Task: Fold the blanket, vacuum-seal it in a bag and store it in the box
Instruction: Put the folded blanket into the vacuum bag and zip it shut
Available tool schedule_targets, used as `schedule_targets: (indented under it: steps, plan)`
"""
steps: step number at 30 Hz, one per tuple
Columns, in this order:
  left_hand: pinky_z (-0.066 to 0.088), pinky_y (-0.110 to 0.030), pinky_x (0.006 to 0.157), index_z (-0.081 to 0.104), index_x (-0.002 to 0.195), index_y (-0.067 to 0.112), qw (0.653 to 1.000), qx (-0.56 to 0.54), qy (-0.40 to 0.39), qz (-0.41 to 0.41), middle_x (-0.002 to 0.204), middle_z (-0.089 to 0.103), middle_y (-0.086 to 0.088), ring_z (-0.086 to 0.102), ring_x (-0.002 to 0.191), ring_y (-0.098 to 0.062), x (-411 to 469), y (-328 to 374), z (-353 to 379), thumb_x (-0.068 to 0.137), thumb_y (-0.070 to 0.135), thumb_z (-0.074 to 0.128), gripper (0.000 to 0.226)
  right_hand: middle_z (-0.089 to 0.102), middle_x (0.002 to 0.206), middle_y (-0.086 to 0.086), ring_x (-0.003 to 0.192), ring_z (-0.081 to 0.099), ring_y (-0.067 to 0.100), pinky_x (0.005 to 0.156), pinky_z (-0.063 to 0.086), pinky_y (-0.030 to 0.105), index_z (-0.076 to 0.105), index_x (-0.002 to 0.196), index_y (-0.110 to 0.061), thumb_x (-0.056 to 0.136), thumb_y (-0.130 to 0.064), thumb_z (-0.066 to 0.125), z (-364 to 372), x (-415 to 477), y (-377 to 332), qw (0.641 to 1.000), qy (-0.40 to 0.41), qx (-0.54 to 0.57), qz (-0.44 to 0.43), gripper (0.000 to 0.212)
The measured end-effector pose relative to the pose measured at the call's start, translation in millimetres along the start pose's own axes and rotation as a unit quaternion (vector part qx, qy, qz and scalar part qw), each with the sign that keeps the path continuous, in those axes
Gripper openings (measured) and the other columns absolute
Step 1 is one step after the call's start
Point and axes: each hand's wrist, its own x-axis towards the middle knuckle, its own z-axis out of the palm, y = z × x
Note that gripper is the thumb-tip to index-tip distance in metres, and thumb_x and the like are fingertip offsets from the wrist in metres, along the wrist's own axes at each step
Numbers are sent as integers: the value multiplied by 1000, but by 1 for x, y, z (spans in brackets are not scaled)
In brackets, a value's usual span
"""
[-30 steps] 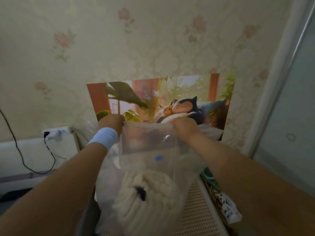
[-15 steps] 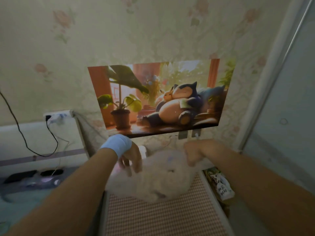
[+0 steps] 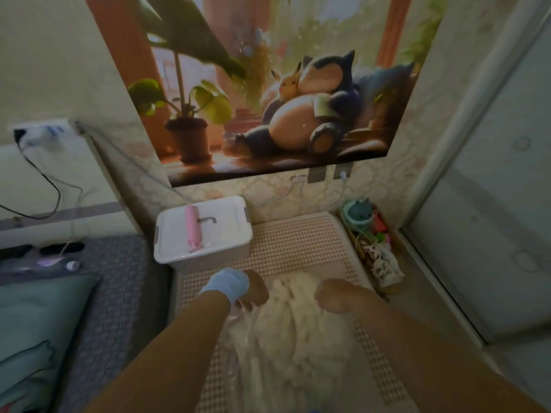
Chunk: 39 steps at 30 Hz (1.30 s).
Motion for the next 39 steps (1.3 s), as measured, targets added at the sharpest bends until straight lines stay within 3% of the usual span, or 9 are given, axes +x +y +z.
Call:
schedule_targets:
  steps: [6,10,15,18,22,25,30,36,39]
  plan:
    - [27,-33,112,21,151,28,987,65,140,54,158,21,-4,27,142,-25,111,-11,61,99,37,45,58,-2,166,5,151,13,33,119,26,49,3,158,-38,93,-51,51,91,89,51,996,48,65,35,82]
    - [17,-46,117,-10,150,37,972,95,199,87,161,-7,3,3,148,-23,162,-24,91,96,53,39,75,16,163,-4,148,21,27,116,25,53,16,151,-50,72,-71,55,128,135,67,988,92,120,-5,90]
    - [32,-42,110,29,147,33,986,128,107,25,154,31,-2,35,137,-28,181,-26,106,91,59,40,63,65,103,-8,101,63,22,95,47,43,63,98,-36,84,-55,50,108,158,76,963,202,166,-59,27]
    - [28,-41,112,38,146,17,988,119,94,-41,151,37,-9,37,136,-29,177,-10,80,98,56,26,63,64,106,1,103,62,25,88,51,37,63,102,-23,94,-26,54,79,185,81,937,291,190,-40,12]
    - [37,-43,105,56,128,12,953,136,270,-37,135,53,-12,49,123,-31,201,13,46,100,52,26,57,27,160,11,143,33,32,114,35,45,17,157,-18,91,-33,66,65,222,101,923,217,306,90,84]
    - [36,-44,106,42,138,20,963,46,266,15,144,43,-10,43,129,-32,238,19,45,98,46,40,49,6,166,8,150,20,31,118,29,43,-13,157,-16,75,-41,83,79,227,106,891,101,428,113,129]
    - [29,-35,110,26,149,20,988,-6,152,-10,154,30,-7,35,138,-29,267,-6,63,96,44,49,63,69,120,13,88,67,23,92,57,40,65,124,-3,84,-31,78,79,223,98,917,60,385,89,50]
    - [45,-33,89,61,118,12,945,-113,306,22,122,61,-14,58,112,-33,262,-13,13,90,16,55,29,67,81,-2,67,62,10,51,50,23,71,103,-11,81,-29,77,35,231,64,909,188,366,60,29]
    - [44,-34,86,61,111,14,901,-159,401,36,115,63,-16,58,107,-34,255,2,-21,91,18,51,23,70,97,4,78,64,15,61,50,26,68,101,-16,82,-30,74,-6,245,50,876,306,372,6,24]
